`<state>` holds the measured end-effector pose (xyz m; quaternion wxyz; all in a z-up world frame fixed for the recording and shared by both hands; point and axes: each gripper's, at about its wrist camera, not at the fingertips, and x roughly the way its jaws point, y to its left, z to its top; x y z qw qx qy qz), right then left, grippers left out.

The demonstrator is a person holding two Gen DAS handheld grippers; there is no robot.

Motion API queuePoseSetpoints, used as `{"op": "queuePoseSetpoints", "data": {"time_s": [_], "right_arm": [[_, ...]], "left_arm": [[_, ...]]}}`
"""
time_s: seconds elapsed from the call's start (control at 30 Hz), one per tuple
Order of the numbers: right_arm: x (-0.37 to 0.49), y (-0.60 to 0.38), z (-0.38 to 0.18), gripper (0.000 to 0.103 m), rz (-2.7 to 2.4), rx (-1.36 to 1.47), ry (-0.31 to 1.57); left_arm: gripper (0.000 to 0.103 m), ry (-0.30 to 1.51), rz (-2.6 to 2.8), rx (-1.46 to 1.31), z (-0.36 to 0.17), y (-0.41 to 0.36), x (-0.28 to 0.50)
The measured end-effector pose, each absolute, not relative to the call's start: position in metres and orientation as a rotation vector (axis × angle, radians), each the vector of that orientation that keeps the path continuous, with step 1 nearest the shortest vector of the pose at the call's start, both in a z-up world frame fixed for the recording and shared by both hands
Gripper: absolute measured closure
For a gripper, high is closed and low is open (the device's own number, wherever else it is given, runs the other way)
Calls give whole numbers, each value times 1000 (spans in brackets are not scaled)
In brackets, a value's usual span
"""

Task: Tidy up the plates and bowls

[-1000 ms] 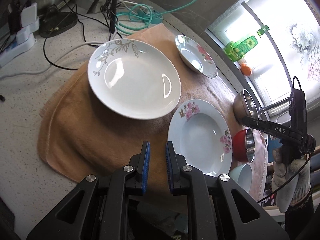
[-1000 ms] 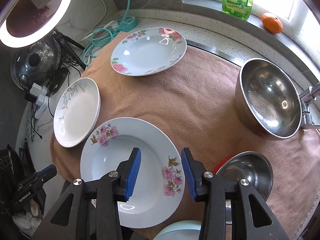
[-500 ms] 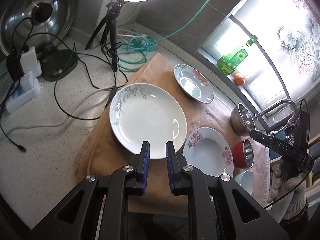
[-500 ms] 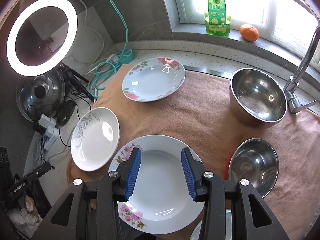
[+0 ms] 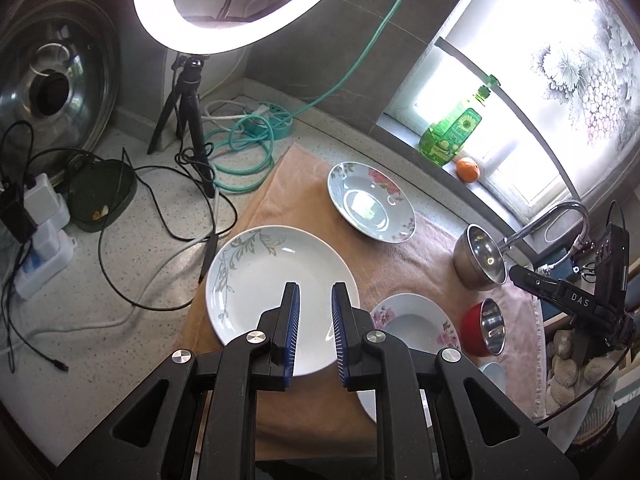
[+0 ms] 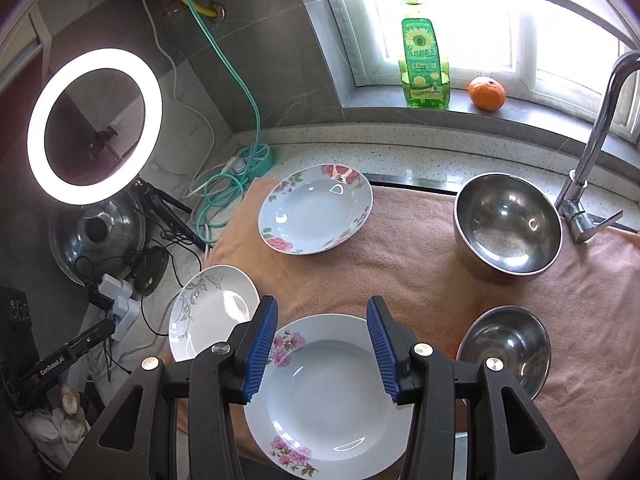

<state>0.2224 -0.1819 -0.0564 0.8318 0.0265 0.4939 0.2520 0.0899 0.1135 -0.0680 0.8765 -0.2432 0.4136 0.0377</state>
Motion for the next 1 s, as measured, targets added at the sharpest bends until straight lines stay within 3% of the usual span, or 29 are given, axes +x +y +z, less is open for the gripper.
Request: {"op": "queuePoseSetpoints", "data": {"time_s": [0.37,1.0], "right_arm": [[256,-185,-61,60,592,127,1086],[336,-162,-106,61,428,330,1175]], "left_arm": [[88,897,55,-415,-60,98,154],[88,1036,-162,-398,-116,112,288]]}}
